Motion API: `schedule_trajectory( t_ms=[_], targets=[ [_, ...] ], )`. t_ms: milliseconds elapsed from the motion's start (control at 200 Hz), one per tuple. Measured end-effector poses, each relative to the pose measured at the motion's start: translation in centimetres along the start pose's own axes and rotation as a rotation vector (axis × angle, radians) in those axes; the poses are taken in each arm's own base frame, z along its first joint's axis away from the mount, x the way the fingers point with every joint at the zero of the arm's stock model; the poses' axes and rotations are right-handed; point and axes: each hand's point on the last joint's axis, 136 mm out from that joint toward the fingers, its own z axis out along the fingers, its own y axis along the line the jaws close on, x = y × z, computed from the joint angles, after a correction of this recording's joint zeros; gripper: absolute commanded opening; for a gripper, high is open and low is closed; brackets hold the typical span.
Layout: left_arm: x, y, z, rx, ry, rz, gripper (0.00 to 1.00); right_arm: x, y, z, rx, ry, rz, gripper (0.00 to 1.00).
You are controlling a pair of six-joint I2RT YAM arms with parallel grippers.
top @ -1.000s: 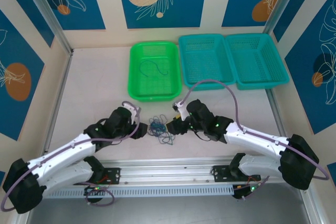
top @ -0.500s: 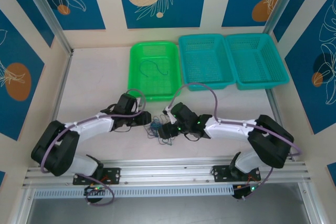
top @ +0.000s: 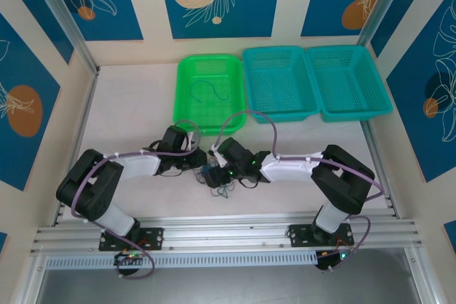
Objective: Untangle the cables
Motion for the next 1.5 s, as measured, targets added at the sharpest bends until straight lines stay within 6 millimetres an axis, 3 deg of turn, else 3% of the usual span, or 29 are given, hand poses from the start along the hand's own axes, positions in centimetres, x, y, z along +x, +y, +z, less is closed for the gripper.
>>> schedule_trajectory(
  t_ms=[50,220,465,620,775,1025,1105,1220,1380,1500],
  targets=[
    [0.0,0.1,0.0,-0.001,-0.001,-0.009,0.00,0.1,-0.1,0.1,0.004,0.004,0.001,0.61],
    [-0.2,0.3,-1.2,-0.002,-0.032,-0.009,0.00,0.2,-0.8,0.3,0.044,0.001,0.011,0.46],
    [-2.4,-0.7,-7.3,-0.024,-0.235,0.049,0.00,1.3,-2.3,-0.7,0.091,-0.010,0.038,0.22],
    [-1.8,-0.3,-9.2,-0.049,-0.274,0.074,0.00,1.5,-3.0,-1.3,0.095,-0.028,0.046,0.21],
    [-1.2,1.5,-10.3,-0.136,-0.281,0.061,0.00,1.3,-4.3,-1.8,0.145,-0.041,0.073,0.28],
    [-2.5,4.7,-16.4,-0.315,-0.475,0.020,0.00,2.2,-11.0,-4.9,0.359,-0.078,0.321,0.29],
    [-2.5,5.1,-17.7,-0.345,-0.517,0.018,0.00,2.8,-12.8,-5.8,0.404,-0.086,0.389,0.25],
    [-2.4,4.5,-17.4,-0.304,-0.512,0.050,0.00,3.0,-13.2,-6.2,0.417,-0.084,0.404,0.16],
    [-0.6,3.5,-14.0,-0.174,-0.402,0.098,0.00,2.7,-12.5,-6.0,0.377,-0.070,0.348,0.06],
    [0.9,2.9,-12.8,-0.136,-0.358,0.162,0.31,2.1,-11.8,-6.5,0.349,-0.074,0.284,0.02]
  ],
)
